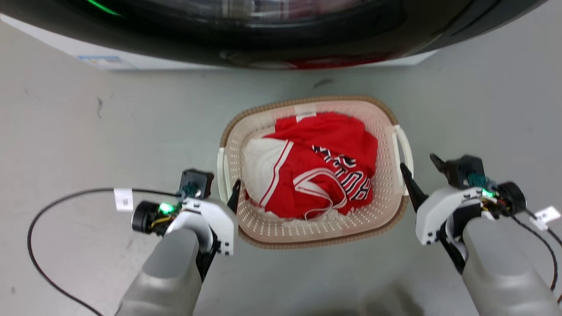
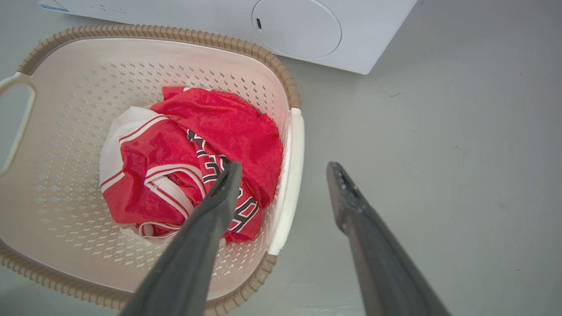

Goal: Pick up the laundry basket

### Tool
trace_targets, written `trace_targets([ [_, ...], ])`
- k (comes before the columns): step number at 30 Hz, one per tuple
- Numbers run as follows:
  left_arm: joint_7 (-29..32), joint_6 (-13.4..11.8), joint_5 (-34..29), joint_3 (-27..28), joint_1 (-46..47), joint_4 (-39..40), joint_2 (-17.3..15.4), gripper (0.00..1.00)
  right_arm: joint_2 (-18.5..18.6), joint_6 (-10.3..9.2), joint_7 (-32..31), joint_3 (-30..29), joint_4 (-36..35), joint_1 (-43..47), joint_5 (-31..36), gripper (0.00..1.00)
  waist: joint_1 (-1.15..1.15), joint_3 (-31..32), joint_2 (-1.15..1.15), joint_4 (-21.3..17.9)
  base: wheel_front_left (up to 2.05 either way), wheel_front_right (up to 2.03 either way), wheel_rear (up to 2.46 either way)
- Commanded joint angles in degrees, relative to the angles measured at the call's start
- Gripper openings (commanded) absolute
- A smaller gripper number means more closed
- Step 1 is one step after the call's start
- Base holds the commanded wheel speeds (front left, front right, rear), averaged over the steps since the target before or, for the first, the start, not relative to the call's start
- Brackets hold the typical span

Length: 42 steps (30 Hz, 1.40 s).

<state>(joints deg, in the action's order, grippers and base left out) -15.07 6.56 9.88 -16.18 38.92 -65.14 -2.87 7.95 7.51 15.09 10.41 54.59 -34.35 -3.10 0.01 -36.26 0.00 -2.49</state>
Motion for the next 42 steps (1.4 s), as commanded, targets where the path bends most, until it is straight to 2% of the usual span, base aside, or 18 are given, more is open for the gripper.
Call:
trace_targets([
  [1,-0.16,0.08,0.19,-0.44,1.72,-0.85,-0.05,1.0,0.3,-0.04,0.11,0.71,1.85,-2.2,-1.01,1.0,-0.01,-2.97,0.0,0.06,0.0,0.0,0.0],
  [13,-0.16,0.07,2.54,-3.59,6.26,-2.19,-0.03,1.0,-0.13,-0.04,0.11,4.11,11.76,-9.48,-4.14,1.0,-0.01,-8.76,0.0,1.35,0.0,0.0,0.0],
  [24,-0.16,-0.59,4.63,-6.23,9.51,-3.61,-0.03,1.0,-0.95,-0.04,0.12,6.87,15.68,-13.72,-5.7,1.0,-0.01,-12.83,0.0,1.13,0.0,0.0,0.0],
  [25,-0.16,-0.54,4.92,-6.61,9.57,-4.14,-0.04,1.0,-1.01,-0.04,0.12,7.15,16.0,-14.07,-5.77,0.9,-0.01,-13.0,0.0,1.1,0.0,0.0,0.0],
  [26,-0.16,-0.61,4.86,-7.09,9.85,-4.33,-0.05,0.5,-0.95,-0.04,0.12,7.39,16.26,-14.48,-5.81,0.21,-0.01,-13.13,0.0,1.08,0.0,0.0,0.0],
  [27,-0.16,-0.81,4.91,-7.37,10.21,-4.31,-0.04,0.07,-0.96,-0.04,0.11,7.61,16.65,-14.73,-5.88,0.0,-0.01,-13.23,0.0,1.08,0.0,0.0,0.0],
  [28,-0.16,-0.75,5.19,-7.74,10.3,-4.8,-0.04,0.0,-1.11,-0.04,0.11,7.82,16.97,-14.89,-6.06,0.0,-0.01,-13.29,0.0,1.05,0.0,0.0,0.0],
  [35,-0.17,-0.56,6.61,-9.9,10.79,-5.92,0.08,0.0,-1.59,-0.03,0.11,9.2,18.02,-15.59,-6.66,0.0,-0.01,-12.42,0.0,0.92,0.0,0.0,0.0],
  [42,0.73,0.06,9.33,-11.58,7.6,-7.08,0.12,0.0,-2.63,-0.03,-0.46,11.79,18.75,-12.63,-7.74,0.0,-0.01,-7.21,0.0,0.55,0.0,0.0,0.0],
])
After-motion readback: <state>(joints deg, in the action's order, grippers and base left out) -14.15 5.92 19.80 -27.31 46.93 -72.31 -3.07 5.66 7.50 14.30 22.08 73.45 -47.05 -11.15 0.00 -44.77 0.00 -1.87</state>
